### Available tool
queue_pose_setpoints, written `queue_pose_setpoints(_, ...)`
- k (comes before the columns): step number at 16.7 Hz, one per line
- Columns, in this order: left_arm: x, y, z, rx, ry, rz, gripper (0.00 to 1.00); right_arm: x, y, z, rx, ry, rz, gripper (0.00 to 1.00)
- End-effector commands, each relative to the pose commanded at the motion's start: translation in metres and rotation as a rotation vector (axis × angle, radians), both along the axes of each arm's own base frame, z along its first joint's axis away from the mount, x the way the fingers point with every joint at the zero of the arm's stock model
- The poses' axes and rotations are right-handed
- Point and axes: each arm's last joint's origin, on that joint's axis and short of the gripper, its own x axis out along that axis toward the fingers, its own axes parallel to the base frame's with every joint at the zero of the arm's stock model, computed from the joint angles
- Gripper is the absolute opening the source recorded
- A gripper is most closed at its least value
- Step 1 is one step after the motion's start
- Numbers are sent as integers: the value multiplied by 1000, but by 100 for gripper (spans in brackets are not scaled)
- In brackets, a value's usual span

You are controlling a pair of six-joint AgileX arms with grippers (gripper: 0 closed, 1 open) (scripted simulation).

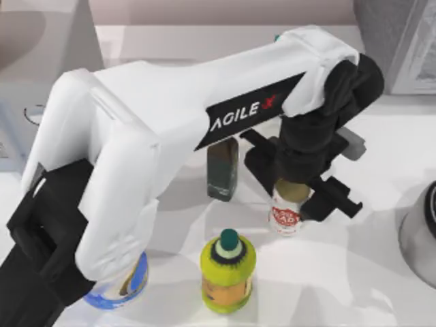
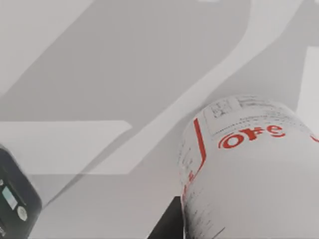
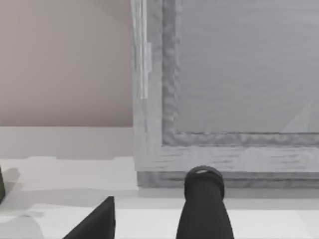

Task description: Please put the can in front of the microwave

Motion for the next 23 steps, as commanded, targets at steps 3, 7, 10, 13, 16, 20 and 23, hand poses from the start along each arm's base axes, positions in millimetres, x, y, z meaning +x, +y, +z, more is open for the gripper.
queue_pose_setpoints(3,0,0,0,0,0,0,0,0,0,0,0,0,0,100)
queue_pose_setpoints(7,-5,-3,2,0,12,-18,0,0,0,0,0,0,0,100)
queue_pose_setpoints(10,-21,-5,19,5,65,-58,0,0,0,0,0,0,0,100)
queue_pose_setpoints(13,-23,1,40,2,87,-45,0,0,0,0,0,0,0,100)
queue_pose_setpoints(16,-12,7,47,1,60,-3,0,0,0,0,0,0,0,100)
queue_pose_setpoints(20,-2,1,42,-1,5,0,0,0,0,0,0,0,0,100)
queue_pose_setpoints(23,-1,-1,40,1,1,-3,0,0,0,0,0,0,0,100)
